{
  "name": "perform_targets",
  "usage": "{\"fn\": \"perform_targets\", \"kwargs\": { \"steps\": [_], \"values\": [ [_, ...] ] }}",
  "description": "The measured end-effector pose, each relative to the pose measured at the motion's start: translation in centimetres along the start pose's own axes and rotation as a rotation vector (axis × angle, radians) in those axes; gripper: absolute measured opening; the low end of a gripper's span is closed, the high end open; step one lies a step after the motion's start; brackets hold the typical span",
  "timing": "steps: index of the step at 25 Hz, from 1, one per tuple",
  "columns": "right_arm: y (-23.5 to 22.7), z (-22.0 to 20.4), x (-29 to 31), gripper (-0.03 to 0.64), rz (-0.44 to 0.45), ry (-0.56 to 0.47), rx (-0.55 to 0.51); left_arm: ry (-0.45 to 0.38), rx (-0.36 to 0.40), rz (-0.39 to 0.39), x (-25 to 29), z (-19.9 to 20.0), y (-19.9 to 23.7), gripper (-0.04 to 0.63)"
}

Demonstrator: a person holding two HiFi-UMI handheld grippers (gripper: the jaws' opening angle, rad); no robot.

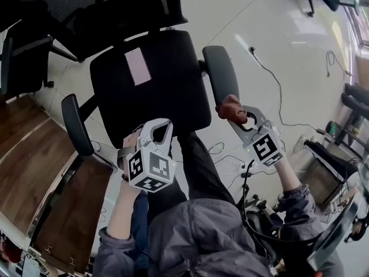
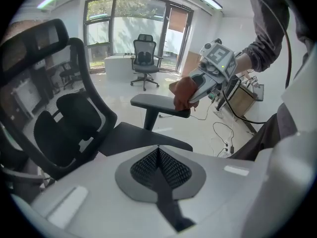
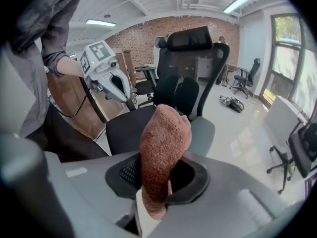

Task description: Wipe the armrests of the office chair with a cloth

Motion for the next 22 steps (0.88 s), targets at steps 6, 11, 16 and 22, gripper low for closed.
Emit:
{"fn": "perform_targets", "kwargs": {
  "steps": [6, 11, 16, 22],
  "values": [
    [-7.3, 2.5, 3.4, 0.091, -0.045, -0.027, -0.092, 0.007, 0.013, -0.003, 0.7, 1.3, 0.3, 0.015],
    [-12.8, 5.5, 6.6, 0.091, -0.083, -0.031, -0.154, 0.012, -0.004, 0.019, 0.4, 1.4, 1.4, 0.015],
    [-12.9, 5.8, 6.3, 0.091, -0.078, -0.052, -0.114, 0.030, -0.030, 0.036, 0.5, 0.6, 2.5, 0.015],
    [-6.1, 2.4, 2.6, 0.091, 0.019, -0.002, -0.056, 0.044, -0.032, 0.017, 1.2, 0.3, 2.8, 0.015]
  ]
}}
Point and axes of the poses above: the fingertips, and each gripper's own axes: x forward along the fingers, y to its left, z out of its top, the point moved 7 cm from there along -x, backward along the fingers, and after that the axes turned 4 degrees about -y, right-handed, at the moved point
